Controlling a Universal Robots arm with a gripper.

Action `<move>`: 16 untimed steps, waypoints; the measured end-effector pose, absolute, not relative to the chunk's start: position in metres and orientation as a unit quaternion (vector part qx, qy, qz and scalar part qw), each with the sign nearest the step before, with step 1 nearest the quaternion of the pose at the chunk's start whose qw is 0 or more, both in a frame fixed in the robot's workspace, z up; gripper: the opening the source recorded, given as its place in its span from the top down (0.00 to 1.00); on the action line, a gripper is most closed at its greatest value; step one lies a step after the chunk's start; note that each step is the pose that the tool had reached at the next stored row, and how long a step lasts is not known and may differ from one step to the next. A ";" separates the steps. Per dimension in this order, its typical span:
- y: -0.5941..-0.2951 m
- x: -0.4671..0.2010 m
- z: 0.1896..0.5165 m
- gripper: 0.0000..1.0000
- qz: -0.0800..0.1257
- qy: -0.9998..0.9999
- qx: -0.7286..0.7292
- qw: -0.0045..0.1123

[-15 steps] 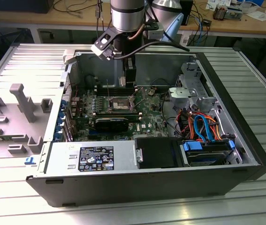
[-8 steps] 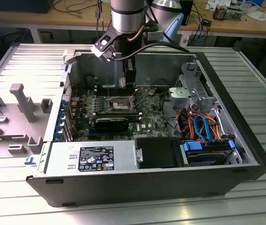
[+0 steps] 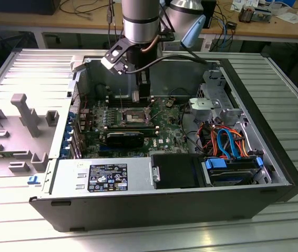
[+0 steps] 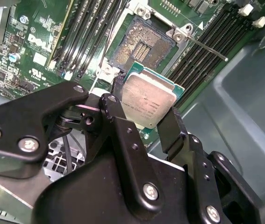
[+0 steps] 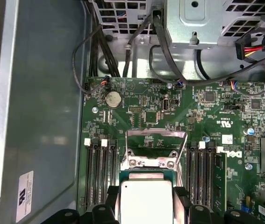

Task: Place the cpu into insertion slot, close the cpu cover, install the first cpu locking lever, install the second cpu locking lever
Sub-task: 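Place the cpu into insertion slot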

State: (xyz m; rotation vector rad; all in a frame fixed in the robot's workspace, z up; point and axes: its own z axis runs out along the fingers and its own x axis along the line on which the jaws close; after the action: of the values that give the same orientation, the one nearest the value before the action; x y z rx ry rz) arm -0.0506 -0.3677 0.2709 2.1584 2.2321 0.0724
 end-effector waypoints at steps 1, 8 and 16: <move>-0.368 -0.051 0.270 0.46 0.023 0.718 0.696 0.018; -0.370 -0.060 0.251 0.46 0.020 0.715 0.699 0.017; -0.371 -0.060 0.247 0.46 0.021 0.715 0.699 0.017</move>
State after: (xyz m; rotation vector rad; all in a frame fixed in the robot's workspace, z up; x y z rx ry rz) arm -0.0604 -0.3713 0.2468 2.1723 2.2215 0.0641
